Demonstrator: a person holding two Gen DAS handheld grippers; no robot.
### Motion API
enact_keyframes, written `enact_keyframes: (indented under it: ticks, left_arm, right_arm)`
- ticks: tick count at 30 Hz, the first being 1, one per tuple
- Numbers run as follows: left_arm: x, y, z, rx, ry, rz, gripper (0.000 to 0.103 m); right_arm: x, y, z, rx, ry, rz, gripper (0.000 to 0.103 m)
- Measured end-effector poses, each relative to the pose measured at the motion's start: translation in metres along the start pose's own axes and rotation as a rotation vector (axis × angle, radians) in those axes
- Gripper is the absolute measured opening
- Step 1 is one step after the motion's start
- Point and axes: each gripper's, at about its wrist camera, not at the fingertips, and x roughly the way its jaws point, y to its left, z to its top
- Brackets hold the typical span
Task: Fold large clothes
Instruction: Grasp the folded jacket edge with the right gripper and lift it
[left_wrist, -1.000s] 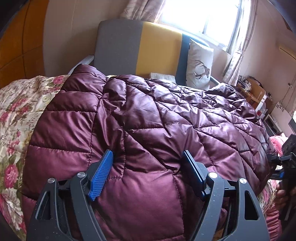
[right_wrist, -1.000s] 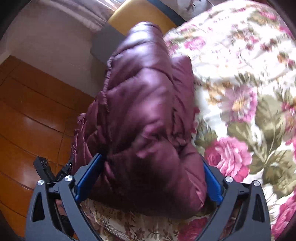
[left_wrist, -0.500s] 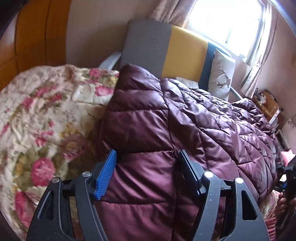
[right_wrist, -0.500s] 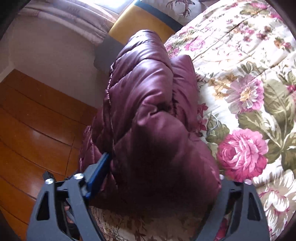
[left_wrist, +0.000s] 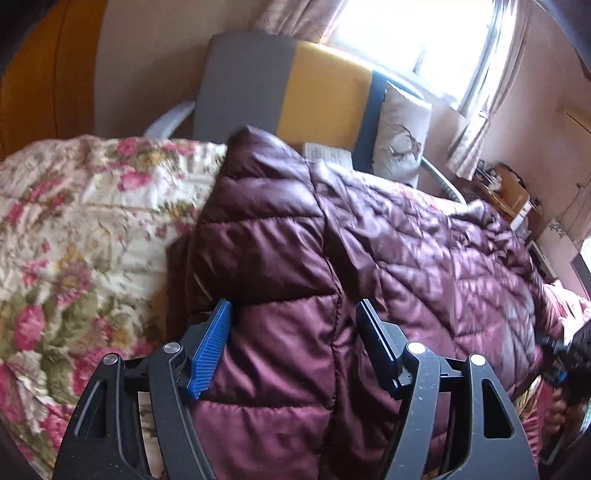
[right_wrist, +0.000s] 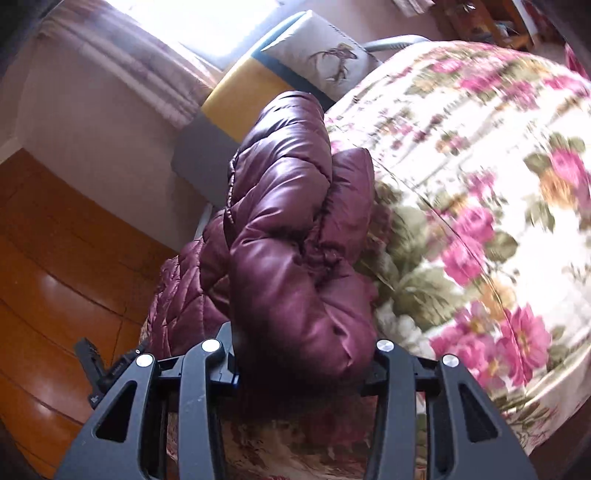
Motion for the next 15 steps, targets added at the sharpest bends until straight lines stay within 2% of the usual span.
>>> enact_keyframes:
  ticks: [3, 4, 5, 7, 8, 9, 11, 12, 14, 15]
  left_arm:
    - [-0.026, -0.002, 0.012, 0.002, -0.089, 0.007, 0.068]
    - [-0.030, -0.003, 0.017, 0.012, -0.103, -0.001, 0.068]
    - [-0.031, -0.007, 0.020, 0.035, -0.094, -0.023, 0.068]
    - [-0.021, -0.013, 0.022, 0.067, -0.071, -0.025, 0.067]
    - [-0.011, -0.015, 0.022, 0.071, -0.048, -0.027, 0.061]
    - [0.000, -0.015, 0.023, 0.062, -0.021, -0.039, 0.057]
    - [0.014, -0.015, 0.027, 0.054, -0.009, -0.060, 0.057]
    - [0.021, -0.017, 0.029, 0.067, -0.001, -0.067, 0.057]
    - [0.038, -0.018, 0.028, 0.066, 0.037, -0.070, 0.057]
    - [0.042, -0.018, 0.025, 0.063, 0.043, -0.076, 0.057]
  right_arm:
    - [-0.005, -0.003, 0.001, 0.025, -0.017, 0.015, 0.063]
    - [-0.010, -0.009, 0.005, 0.049, -0.013, 0.034, 0.075]
    - [-0.009, -0.009, 0.006, 0.065, -0.009, 0.050, 0.082]
    - [-0.007, -0.007, 0.011, 0.065, -0.011, 0.052, 0.089]
    - [-0.005, -0.008, 0.010, 0.075, -0.009, 0.061, 0.093]
    - [-0.003, -0.008, 0.009, 0.086, -0.008, 0.062, 0.094]
    - [-0.002, -0.005, 0.009, 0.083, -0.011, 0.047, 0.092]
    - [-0.004, -0.004, 0.009, 0.076, -0.014, 0.040, 0.089]
    - [-0.009, 0.003, 0.009, 0.056, -0.023, 0.024, 0.076]
    - [-0.012, 0.008, 0.009, 0.037, -0.027, 0.014, 0.073]
